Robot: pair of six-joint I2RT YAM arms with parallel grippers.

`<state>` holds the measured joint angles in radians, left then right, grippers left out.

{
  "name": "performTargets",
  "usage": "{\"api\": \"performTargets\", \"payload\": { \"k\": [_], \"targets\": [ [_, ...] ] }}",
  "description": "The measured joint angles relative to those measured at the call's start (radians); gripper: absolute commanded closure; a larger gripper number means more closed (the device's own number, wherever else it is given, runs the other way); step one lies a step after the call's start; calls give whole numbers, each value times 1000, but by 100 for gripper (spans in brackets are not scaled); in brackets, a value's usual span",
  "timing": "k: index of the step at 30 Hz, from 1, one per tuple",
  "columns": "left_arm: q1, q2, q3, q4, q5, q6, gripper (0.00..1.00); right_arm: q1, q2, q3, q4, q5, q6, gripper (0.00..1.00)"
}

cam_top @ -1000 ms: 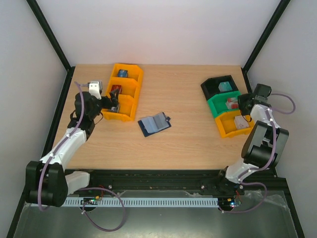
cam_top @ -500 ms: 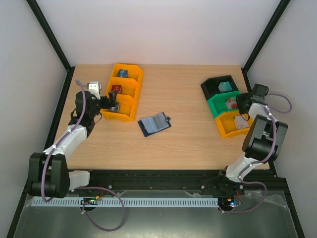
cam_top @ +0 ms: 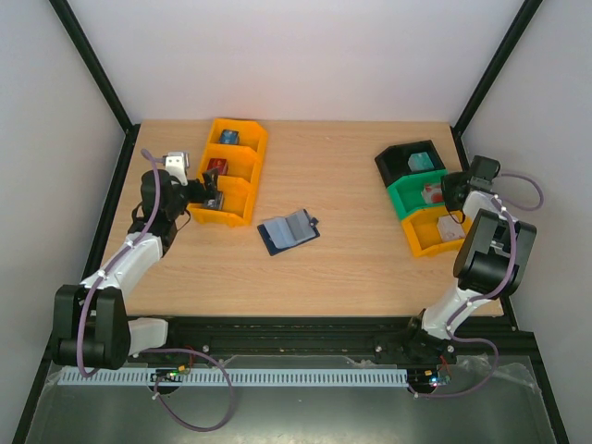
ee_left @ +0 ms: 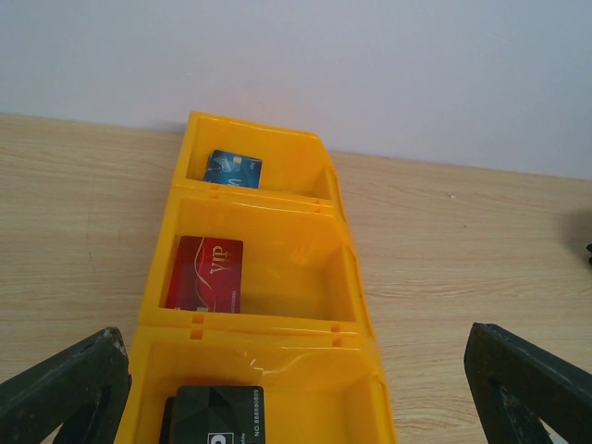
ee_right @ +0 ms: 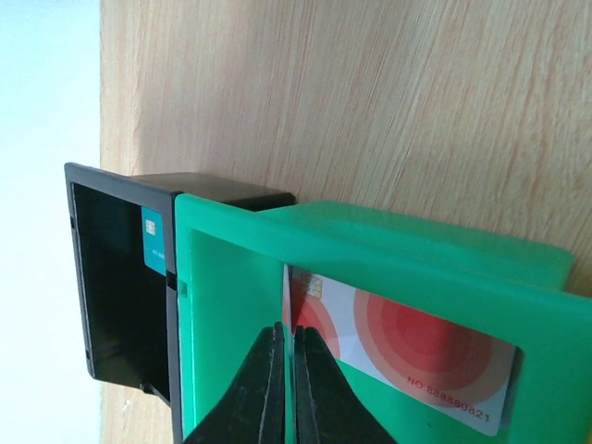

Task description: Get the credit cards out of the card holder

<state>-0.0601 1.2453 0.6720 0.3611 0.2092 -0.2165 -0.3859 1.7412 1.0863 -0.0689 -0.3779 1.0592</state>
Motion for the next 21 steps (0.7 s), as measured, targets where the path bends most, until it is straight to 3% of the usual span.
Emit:
{"api": "performTargets", "payload": {
  "k": [4, 14, 21],
  "targets": [
    [0, 0, 0, 0, 0, 0, 1, 0, 2, 1, -1, 18, 0, 80],
    [5, 0, 0, 0, 0, 0, 1, 0, 6, 92, -57, 90, -31, 58],
    [5, 0, 0, 0, 1, 0, 1, 0, 6, 117, -99, 127, -51, 52]
  ]
}}
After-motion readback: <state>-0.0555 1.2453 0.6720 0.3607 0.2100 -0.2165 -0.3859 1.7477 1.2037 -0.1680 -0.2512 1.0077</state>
